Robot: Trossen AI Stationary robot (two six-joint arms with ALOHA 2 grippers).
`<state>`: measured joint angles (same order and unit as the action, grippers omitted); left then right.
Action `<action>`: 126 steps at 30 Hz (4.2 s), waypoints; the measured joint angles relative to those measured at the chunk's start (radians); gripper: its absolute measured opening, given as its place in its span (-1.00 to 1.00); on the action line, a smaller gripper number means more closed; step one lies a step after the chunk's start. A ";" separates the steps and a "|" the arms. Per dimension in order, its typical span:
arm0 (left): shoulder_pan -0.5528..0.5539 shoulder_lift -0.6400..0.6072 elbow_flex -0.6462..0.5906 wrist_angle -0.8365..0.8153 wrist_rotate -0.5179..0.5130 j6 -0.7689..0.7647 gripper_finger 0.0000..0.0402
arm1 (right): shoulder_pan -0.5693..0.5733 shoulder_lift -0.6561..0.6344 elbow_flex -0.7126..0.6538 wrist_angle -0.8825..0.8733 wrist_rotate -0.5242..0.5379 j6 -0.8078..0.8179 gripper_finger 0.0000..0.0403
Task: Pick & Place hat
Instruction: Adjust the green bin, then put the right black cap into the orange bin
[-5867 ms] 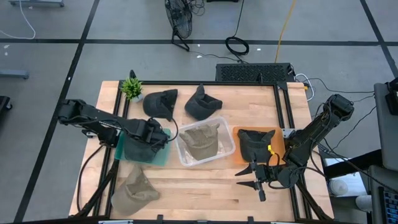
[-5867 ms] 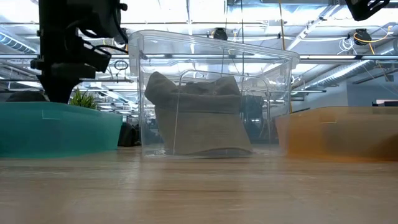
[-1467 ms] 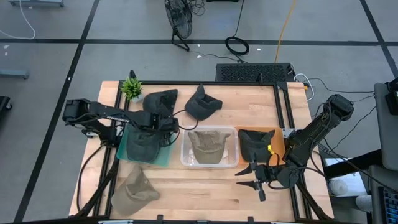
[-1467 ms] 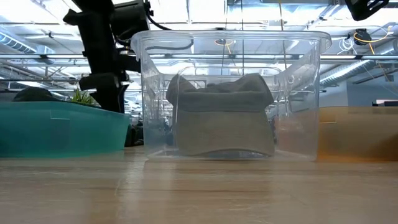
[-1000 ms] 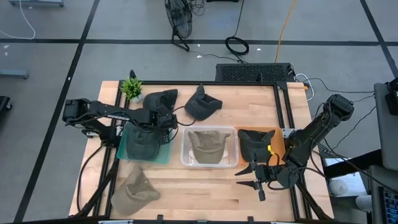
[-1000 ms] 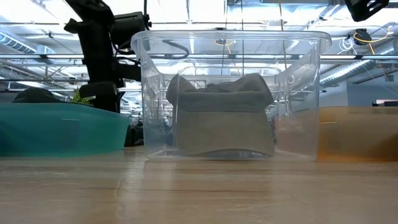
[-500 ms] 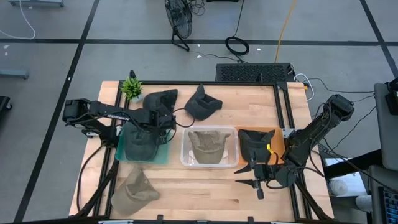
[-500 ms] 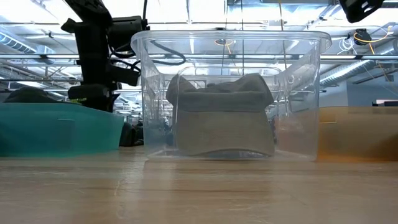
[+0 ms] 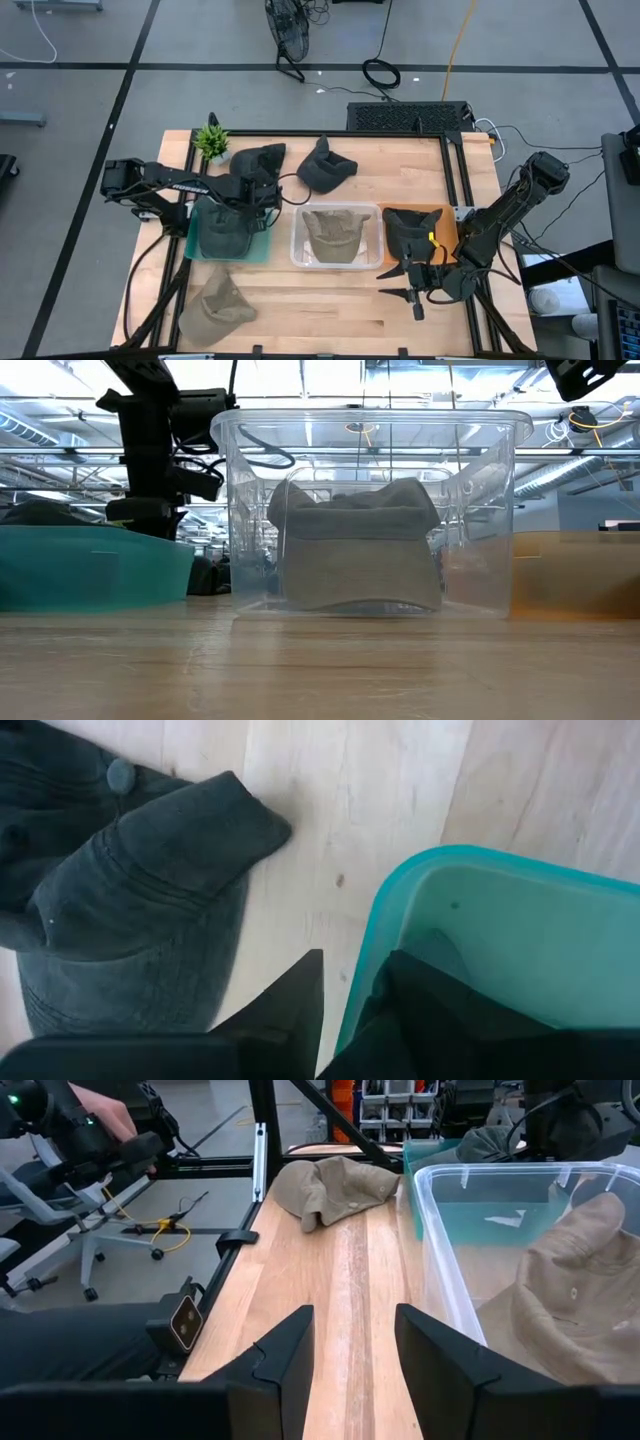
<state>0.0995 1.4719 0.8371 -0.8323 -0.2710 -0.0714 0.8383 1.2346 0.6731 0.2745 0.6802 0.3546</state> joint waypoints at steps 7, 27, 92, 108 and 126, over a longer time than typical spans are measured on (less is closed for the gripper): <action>-0.010 0.000 0.009 -0.030 0.001 -0.021 -0.37 | 0.000 0.000 0.000 0.001 0.000 0.000 -0.36; 0.006 -0.001 0.362 -0.344 -0.116 0.040 -0.37 | 0.001 0.000 0.000 0.005 -0.003 0.025 -0.36; 0.151 -0.417 -0.280 1.246 0.189 0.057 -0.37 | -1.082 0.055 0.228 -0.116 -0.648 -0.227 -0.36; 0.240 -0.410 -0.390 1.465 0.354 0.072 -0.37 | -1.292 0.465 0.606 -0.242 -0.968 -0.206 -0.35; 0.557 -0.410 -0.343 1.569 0.620 0.042 -0.37 | -1.278 0.596 0.677 -0.356 -0.918 -0.145 -0.35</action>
<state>0.6564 1.0615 0.4938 0.7362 0.3489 -0.0297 -0.4395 1.8309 1.3499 -0.0811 -0.2376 0.2092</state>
